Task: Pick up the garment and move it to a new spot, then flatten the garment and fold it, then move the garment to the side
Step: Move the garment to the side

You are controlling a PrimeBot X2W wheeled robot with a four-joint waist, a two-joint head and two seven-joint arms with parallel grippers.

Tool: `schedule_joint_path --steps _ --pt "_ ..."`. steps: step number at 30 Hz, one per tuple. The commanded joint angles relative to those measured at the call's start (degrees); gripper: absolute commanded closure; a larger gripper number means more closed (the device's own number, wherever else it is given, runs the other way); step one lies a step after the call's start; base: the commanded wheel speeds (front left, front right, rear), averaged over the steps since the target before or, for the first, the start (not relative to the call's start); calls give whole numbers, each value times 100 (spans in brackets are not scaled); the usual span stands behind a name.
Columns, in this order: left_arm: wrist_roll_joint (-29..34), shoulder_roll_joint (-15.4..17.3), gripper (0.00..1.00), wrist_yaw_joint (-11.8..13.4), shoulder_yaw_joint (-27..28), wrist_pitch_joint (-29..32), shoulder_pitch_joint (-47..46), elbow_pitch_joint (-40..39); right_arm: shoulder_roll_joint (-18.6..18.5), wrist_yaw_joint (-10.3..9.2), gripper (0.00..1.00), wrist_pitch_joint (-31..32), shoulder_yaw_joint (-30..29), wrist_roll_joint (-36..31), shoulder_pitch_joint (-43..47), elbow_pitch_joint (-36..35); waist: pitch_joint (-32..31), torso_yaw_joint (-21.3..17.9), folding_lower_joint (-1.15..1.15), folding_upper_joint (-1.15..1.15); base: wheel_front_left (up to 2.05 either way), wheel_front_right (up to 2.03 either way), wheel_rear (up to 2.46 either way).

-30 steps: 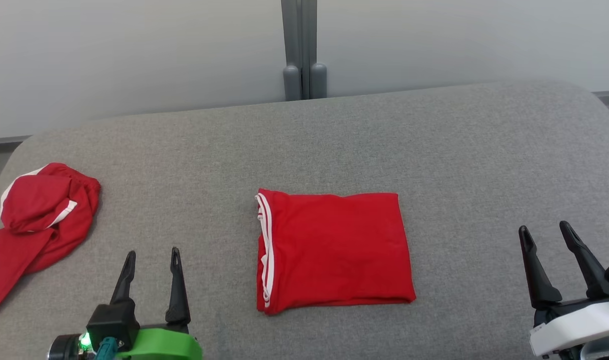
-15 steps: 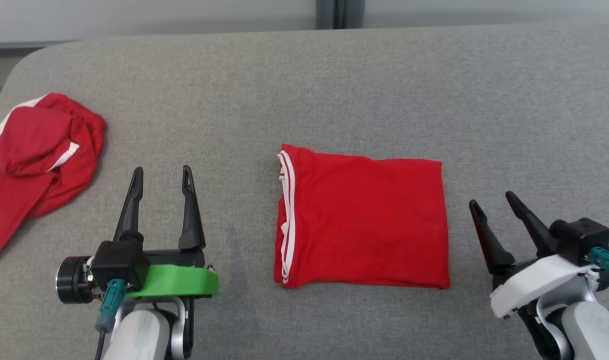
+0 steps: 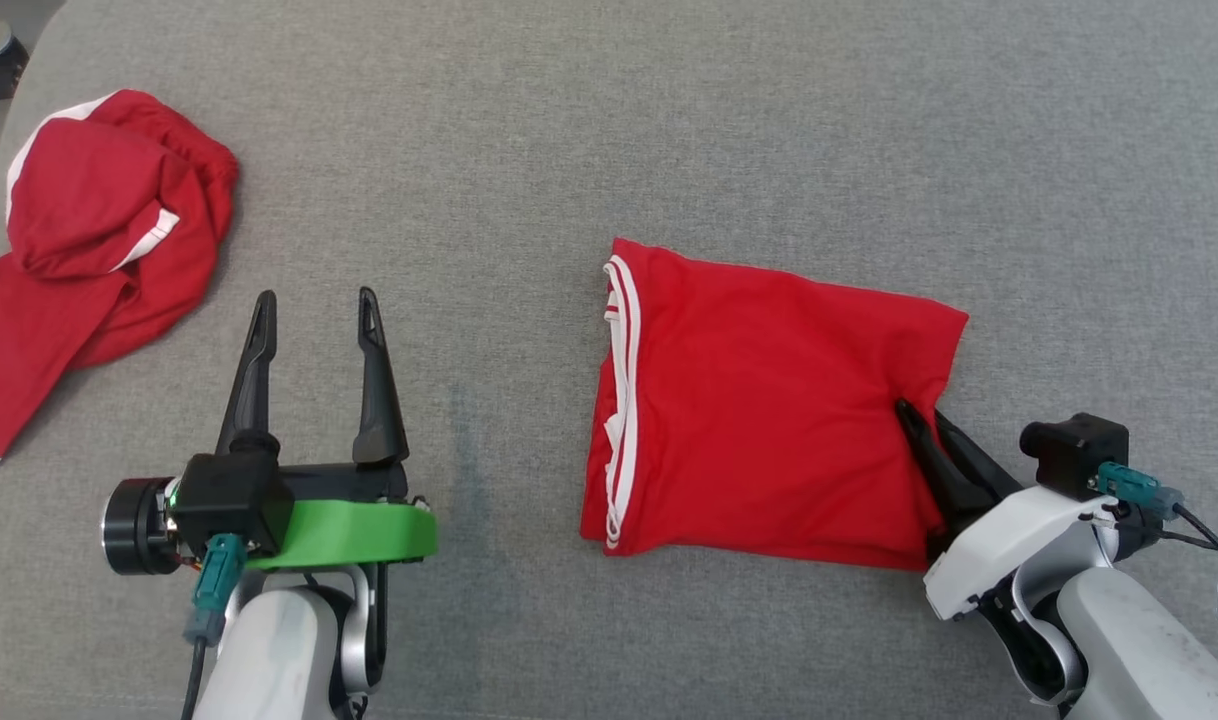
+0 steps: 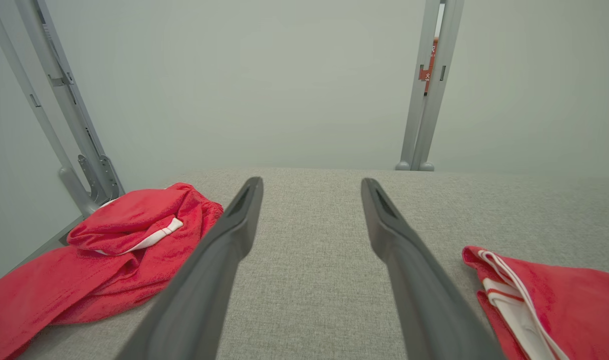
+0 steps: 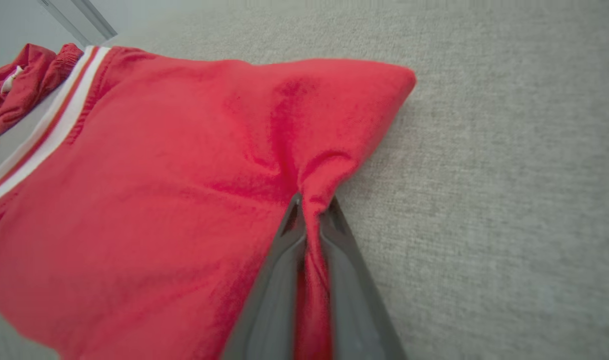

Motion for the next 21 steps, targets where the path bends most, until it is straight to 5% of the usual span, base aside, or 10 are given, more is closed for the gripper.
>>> schedule_joint_path --steps 1,15,21 --pt "58 18 0 -6 57 -16 -8 -23 -34 -11 100 -27 125 72 12 66 -10 -224 0 0 0 0 0" --pt "337 212 0 -58 191 -10 -23 -100 -376 -12 100 -693 958 723 -524 310 96 -2335 0 0 0 0 0" --pt "410 283 0 -85 109 27 -230 -183 -441 -12 100 -794 1154 989 -1075 498 359 -2847 0 0 0 0 0"
